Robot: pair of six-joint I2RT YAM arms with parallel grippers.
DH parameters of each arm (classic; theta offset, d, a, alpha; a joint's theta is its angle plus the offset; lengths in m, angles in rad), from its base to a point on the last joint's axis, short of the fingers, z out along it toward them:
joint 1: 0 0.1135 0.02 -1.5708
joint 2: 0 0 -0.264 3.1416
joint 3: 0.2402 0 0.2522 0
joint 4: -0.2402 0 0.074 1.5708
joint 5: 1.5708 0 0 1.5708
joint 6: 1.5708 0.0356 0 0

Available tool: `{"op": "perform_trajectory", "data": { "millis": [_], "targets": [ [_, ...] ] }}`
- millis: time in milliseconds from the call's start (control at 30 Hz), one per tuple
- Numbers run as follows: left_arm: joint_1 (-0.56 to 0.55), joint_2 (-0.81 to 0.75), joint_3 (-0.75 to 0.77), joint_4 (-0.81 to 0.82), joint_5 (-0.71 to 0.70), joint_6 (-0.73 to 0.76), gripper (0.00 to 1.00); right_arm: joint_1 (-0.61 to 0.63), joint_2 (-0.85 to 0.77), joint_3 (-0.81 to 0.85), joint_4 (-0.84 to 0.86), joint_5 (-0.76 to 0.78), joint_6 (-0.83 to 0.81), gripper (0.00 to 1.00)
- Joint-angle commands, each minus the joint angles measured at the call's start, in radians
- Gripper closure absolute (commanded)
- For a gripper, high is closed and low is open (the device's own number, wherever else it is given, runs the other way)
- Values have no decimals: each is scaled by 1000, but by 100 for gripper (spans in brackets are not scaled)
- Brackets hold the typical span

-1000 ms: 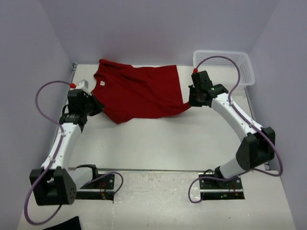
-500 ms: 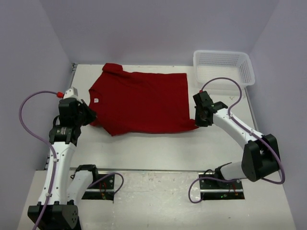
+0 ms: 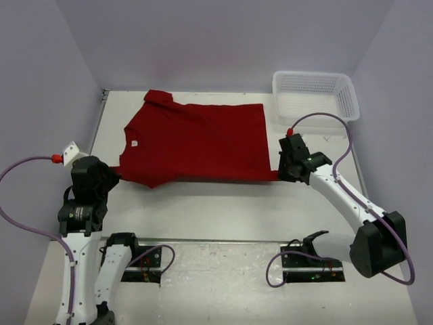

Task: Fold and stack the t-shirts
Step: Flatten out the tshirt

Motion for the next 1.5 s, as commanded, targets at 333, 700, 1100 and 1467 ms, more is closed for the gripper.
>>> {"op": "perform_trajectory", "data": {
  "millis": [333,700,1100,1467],
  "targets": [
    [3,-100,65,303,157,168,100,91,-233,90,90,98,-79,100],
    [1,100,563,592,551,377,100,235,-209,918,-2,121,-395,100],
    [1,346,1088,613,615,377,100,342,-80,1343,-59,92,-541,100],
    [27,1069,1558,736,621,401,100,117,416,1660,195,23,-696,100]
  ]
}}
